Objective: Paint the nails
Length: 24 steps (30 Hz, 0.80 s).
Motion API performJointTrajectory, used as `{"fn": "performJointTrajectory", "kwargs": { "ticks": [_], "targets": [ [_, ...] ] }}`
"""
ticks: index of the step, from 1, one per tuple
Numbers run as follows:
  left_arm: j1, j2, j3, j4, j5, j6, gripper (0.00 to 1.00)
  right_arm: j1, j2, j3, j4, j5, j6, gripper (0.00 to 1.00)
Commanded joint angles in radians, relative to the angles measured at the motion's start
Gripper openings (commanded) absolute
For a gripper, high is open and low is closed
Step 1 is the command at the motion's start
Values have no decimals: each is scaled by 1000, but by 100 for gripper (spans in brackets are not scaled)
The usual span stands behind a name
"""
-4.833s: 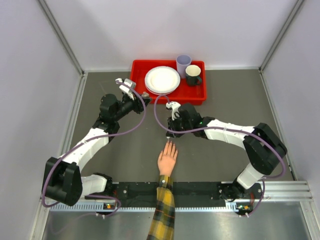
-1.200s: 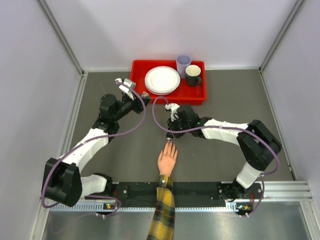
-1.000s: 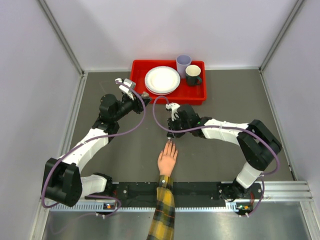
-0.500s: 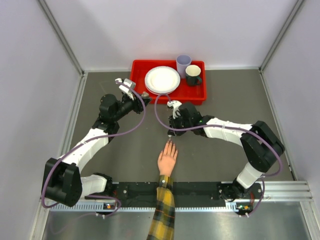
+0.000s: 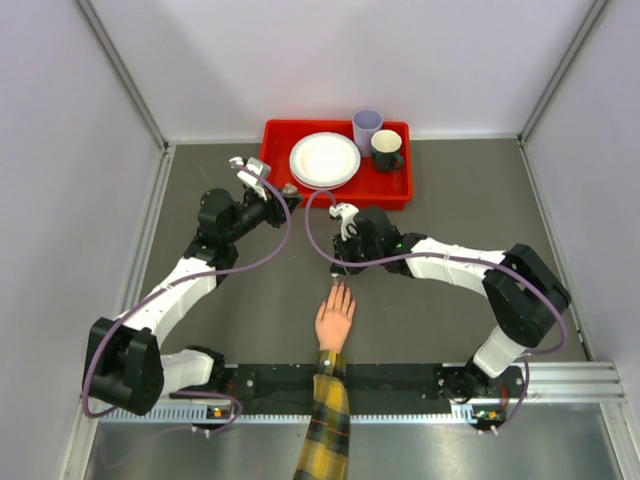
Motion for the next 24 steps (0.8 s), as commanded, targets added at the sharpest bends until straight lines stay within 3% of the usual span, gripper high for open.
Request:
{"fn": "performJointTrajectory", "kwargs": {
  "ticks": [1,24],
  "targets": [
    [5,-28,-7,46,0,9,0,9,32,43,43,-9,-1,0],
    [5,-28,-7,45,-2,11,0,-14,56,63,41,15,0,0]
  ]
}}
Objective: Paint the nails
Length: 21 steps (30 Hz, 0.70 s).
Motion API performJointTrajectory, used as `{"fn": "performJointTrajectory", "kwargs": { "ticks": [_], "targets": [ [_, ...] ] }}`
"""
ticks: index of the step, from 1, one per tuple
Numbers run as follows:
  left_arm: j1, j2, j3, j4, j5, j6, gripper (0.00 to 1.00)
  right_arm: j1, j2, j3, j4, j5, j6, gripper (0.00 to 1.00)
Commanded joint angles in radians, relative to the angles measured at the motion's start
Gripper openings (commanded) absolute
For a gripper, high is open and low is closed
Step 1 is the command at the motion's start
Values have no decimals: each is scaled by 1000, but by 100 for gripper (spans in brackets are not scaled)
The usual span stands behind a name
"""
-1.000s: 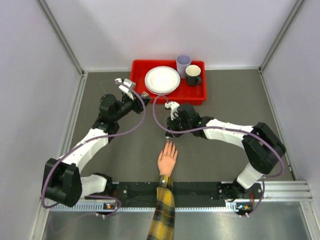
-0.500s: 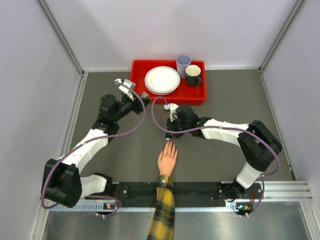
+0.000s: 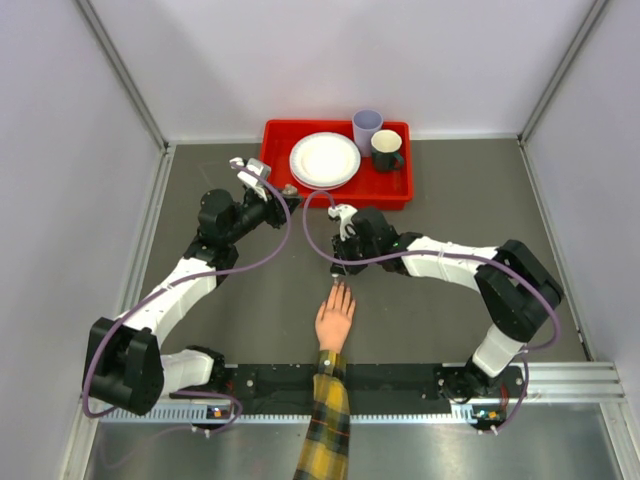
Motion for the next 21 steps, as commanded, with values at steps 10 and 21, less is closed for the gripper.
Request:
{"fn": "performJointTrajectory", "kwargs": {
  "ticks": [10,21],
  "targets": [
    [3,-29,0,47,-2,11,0,-11,23,56,36,19,4,0],
    [3,-40,-3,47,1,5,0,-34,29,79,-6,66,1,0]
  ]
}}
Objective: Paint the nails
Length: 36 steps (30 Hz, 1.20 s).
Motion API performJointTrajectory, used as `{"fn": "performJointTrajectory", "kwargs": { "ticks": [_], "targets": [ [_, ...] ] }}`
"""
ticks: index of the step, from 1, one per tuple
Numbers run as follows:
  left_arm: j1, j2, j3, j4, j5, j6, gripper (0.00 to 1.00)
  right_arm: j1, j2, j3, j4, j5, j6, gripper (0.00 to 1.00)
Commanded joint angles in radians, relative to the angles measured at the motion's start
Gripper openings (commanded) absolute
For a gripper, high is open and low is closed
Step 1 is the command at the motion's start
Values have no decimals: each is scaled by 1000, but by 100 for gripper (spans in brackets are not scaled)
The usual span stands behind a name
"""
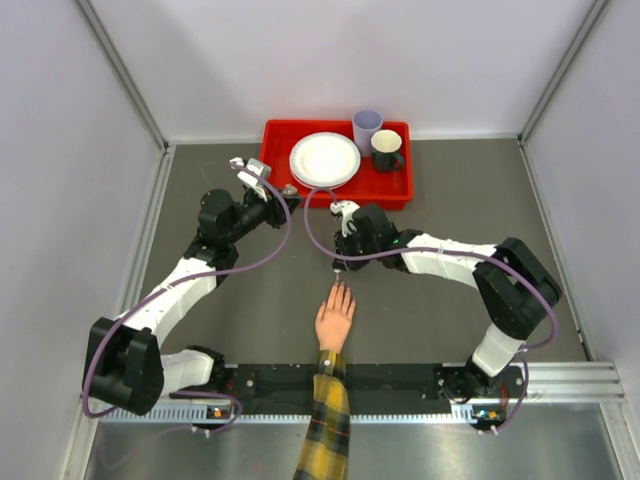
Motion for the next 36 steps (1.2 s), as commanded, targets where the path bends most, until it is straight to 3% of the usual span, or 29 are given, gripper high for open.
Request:
{"fn": "performJointTrajectory", "kwargs": {
  "ticks": [1,9,13,17,18,24,28,36],
  "targets": [
    [6,-43,-3,45,1,2,0,-19,12,62,-5,46,-1,0],
    [6,-131,13,-28,72,-44,0,-39,-77,111,-130,176,-11,0],
    [8,-122,52,-62,304,-104,0,-39,-184,157,-226,184,-26,0],
    [6,-85,72,-3,681,-179,0,-40,-308,228,-344,129,-57,0],
    [5,-85,75,1,708,-182,0,-42,-329,273,-364,102,-63,0],
    [-9,-98,77,77,793,-201,0,-45,-410,479,-459,-35,-71,0],
    [-60,-99,82,30,784,-141,0,-34,-378,607,-513,-187,-73,0],
    [-89,-83,106,-91,776,-52,0,72,-350,673,-525,-134,-138,0]
  ]
}}
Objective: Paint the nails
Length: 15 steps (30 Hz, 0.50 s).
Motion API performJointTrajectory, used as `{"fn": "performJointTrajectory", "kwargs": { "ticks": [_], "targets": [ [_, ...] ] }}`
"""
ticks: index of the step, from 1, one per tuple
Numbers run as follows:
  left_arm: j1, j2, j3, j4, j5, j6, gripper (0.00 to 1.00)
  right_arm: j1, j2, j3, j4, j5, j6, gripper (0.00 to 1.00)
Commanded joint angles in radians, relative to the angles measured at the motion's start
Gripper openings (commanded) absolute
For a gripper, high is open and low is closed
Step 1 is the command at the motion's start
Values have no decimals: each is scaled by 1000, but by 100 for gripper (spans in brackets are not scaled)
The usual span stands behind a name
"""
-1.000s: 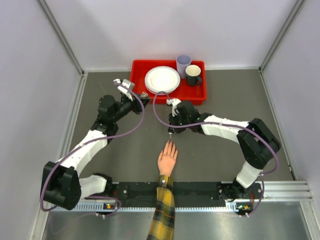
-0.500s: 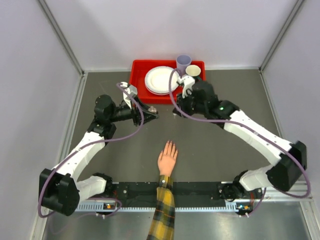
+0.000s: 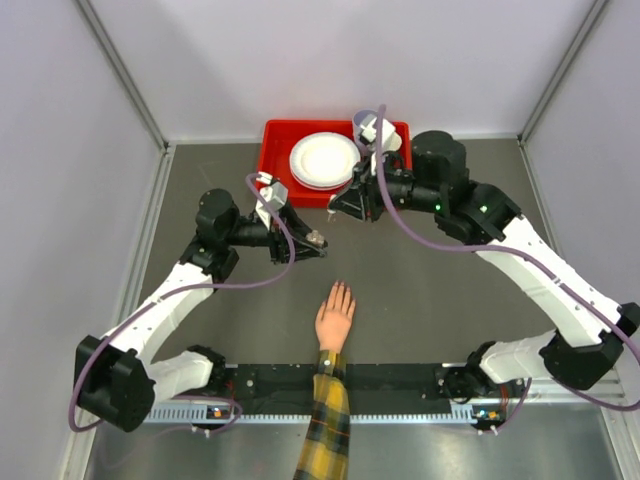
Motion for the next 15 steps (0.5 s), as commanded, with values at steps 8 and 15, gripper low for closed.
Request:
{"fn": "performJointTrajectory", "kwargs": {
  "ticks": [8,15],
  "targets": [
    [-18,33,60,-65,19,94,0,89,22,66,-42,23,-79,0],
    [-26,39,74,-107,16,128,0,91,37,69,-34,9,-75,0]
  ]
}}
